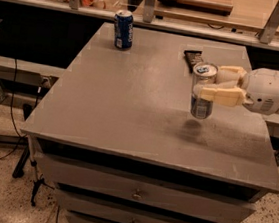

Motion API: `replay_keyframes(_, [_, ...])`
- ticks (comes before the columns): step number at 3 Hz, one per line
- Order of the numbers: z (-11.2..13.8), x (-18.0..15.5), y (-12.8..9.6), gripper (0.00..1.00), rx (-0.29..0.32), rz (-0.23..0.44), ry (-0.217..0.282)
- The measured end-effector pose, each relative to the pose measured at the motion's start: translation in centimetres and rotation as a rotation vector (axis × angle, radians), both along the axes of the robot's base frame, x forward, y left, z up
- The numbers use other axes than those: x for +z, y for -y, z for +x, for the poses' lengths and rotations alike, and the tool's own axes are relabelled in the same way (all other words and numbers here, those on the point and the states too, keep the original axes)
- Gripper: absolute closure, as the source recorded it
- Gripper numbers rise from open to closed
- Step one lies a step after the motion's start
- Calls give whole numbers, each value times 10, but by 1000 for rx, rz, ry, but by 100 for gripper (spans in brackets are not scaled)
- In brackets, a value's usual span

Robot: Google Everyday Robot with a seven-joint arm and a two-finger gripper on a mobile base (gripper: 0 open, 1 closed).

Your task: Place redbull can upright

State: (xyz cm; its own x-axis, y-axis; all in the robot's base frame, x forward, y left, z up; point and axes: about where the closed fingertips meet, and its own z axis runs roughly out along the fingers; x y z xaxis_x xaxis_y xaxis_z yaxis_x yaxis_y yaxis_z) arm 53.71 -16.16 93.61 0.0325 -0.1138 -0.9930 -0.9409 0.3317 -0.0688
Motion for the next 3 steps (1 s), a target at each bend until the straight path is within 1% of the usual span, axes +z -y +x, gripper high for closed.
replay_keyframes(1, [6, -10, 1, 100, -5, 10, -17])
replay_keyframes(2, [8, -14, 3, 84, -10, 31, -24])
replay_keyframes(3, [9, -15, 5, 61, -11, 48, -25])
